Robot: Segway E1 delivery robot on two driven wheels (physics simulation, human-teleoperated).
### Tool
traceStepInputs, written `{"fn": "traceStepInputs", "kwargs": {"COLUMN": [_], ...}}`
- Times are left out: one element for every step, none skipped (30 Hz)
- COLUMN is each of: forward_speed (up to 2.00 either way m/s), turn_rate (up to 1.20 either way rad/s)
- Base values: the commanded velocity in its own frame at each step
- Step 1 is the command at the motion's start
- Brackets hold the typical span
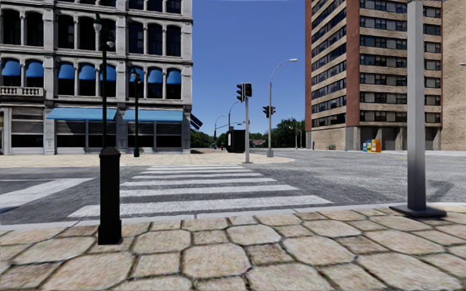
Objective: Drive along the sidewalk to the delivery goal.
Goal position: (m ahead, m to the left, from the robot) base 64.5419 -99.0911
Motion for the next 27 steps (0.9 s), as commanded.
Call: {"fn": "traceStepInputs", "kwargs": {"forward_speed": [1.98, 1.98, 1.98, 1.98, 1.98, 1.98, 1.98, 1.98, 1.98, 1.98, 1.98, 1.98, 1.98, 1.98, 1.98, 1.98, 1.98, 1.98, 1.98, 1.98, 1.98, 1.98, 1.98, 1.98, 1.98, 1.98, 1.98], "turn_rate": [0.00, 0.00, 0.00, 0.00, 0.00, 0.00, 0.05, 0.05, 0.15, 0.18, 0.18, 0.18, 0.18, 0.18, 0.19, 0.19, 0.20, 0.20, 0.21, 0.21, 0.22, 0.22, 0.22, 0.22, 0.22, 0.23, 0.24]}}
